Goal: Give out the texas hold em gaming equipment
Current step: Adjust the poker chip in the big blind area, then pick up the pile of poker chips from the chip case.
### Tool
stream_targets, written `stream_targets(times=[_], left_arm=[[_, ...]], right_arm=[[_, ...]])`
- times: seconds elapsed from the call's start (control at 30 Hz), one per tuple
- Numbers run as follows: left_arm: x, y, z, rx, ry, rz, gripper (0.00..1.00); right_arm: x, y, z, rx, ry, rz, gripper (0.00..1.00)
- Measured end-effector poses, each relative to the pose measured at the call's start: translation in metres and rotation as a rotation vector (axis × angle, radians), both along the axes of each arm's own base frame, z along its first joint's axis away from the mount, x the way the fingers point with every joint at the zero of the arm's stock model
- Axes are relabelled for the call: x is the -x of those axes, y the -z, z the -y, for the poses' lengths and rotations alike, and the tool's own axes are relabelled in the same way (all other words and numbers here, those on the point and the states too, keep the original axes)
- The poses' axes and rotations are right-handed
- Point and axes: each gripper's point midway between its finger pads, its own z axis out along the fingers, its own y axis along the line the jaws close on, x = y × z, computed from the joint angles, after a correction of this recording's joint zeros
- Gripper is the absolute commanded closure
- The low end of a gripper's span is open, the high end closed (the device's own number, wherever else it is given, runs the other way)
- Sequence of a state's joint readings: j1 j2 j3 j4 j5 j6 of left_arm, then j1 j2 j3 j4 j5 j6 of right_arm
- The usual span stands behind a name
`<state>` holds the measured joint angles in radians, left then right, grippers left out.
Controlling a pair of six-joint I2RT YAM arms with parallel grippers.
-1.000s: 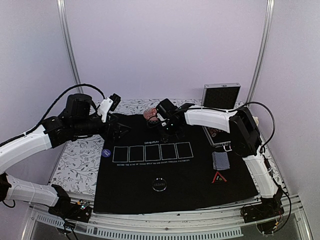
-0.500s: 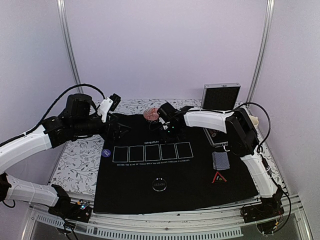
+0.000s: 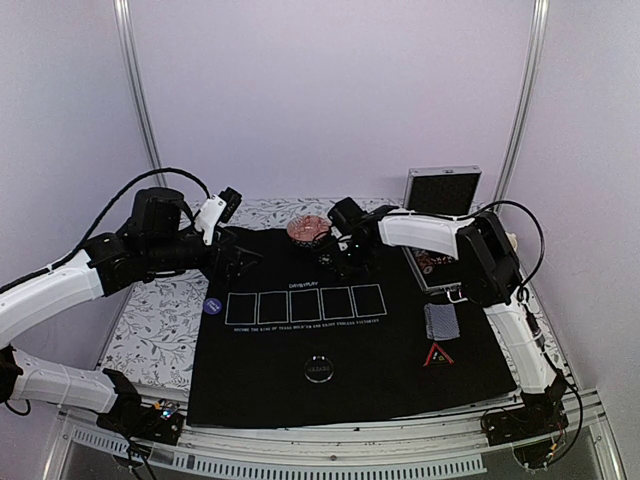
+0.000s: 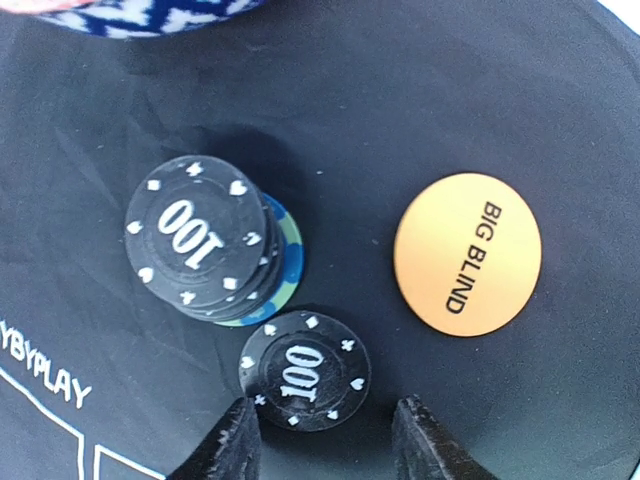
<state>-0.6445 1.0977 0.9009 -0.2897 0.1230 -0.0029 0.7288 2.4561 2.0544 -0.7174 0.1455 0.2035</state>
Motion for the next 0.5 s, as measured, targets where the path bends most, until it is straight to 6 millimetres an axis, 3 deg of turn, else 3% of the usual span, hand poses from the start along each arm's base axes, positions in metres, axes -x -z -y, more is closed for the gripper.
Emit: stream_targets(times=[0.13, 0.23, 0.3, 0.4, 0.5], left_arm=[[0.000, 0.000, 0.000, -0.001, 0.000, 0.000, 0.08], [0.000, 0.001, 0.000, -0.003, 0.001, 0.000, 0.08], [0.000, 0.001, 0.000, -0.004, 0.001, 0.000, 0.08], [-0.001, 0.001, 0.000, -0.003, 0.000, 0.000, 0.08], [-0.001, 0.001, 0.000, -0.004, 0.000, 0.000, 0.08]], right_arm=[[0.013, -0.017, 0.001, -0.011, -0.105, 0.000, 0.36], [0.031, -0.056, 0.010, -0.012, -0.245, 0.041, 0.32], [0.044, -0.094, 0.020, -0.016, -0.369, 0.108, 0.30], [0.059, -0.143, 0.048, -0.036, -0.547, 0.212, 0.29], [0.058, -0.162, 0.096, -0.003, -0.667, 0.286, 0.29]])
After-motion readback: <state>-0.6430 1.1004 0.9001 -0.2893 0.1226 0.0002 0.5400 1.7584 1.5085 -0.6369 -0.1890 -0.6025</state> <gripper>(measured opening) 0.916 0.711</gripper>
